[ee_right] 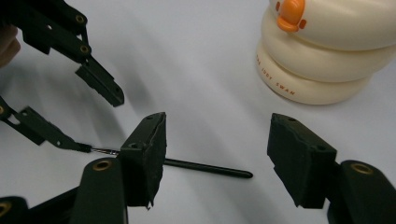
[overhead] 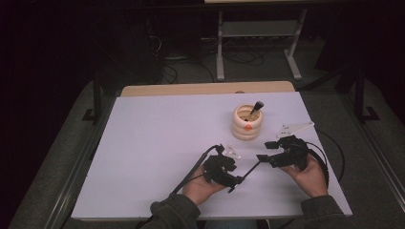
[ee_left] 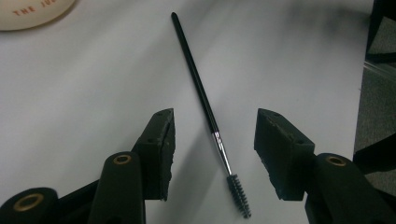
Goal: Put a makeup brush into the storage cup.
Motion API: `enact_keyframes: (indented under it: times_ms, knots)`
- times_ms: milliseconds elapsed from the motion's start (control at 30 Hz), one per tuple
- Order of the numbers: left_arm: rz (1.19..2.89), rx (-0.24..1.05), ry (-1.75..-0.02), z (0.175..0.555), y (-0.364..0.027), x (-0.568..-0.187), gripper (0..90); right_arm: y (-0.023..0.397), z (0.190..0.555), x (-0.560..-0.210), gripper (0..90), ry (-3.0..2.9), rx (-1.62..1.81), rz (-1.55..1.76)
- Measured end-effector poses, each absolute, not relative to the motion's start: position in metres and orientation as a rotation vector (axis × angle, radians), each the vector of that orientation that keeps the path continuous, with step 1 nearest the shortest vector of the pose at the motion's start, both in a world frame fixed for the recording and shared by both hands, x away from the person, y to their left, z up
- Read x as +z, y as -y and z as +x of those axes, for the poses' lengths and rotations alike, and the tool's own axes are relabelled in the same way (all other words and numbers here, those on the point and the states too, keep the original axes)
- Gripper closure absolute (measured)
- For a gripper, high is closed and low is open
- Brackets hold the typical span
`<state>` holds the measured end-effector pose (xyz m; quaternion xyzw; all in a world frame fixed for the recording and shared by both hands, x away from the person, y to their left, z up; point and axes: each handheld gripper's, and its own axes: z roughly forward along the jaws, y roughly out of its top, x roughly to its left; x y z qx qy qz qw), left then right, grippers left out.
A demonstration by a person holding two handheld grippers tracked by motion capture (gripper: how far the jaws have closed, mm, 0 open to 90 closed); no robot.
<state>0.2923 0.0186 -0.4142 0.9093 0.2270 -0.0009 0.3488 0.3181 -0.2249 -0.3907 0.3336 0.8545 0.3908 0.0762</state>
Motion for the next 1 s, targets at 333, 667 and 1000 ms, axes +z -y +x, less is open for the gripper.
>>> enact_keyframes:
  times_ms: [333,667,1000]
  knots:
    - [2.395,0.000,-0.655,0.293,0.004,-0.427,58.5,0.227,0.319,-0.391,34.5,-2.548,1.170,1.024]
    - [2.442,0.063,-0.684,0.291,0.011,-0.434,72.4,0.227,0.319,-0.391,34.4,-2.548,1.157,1.009]
    - [2.486,0.167,-0.620,0.287,0.016,-0.434,85.5,0.224,0.319,-0.392,34.6,-2.546,1.153,0.990]
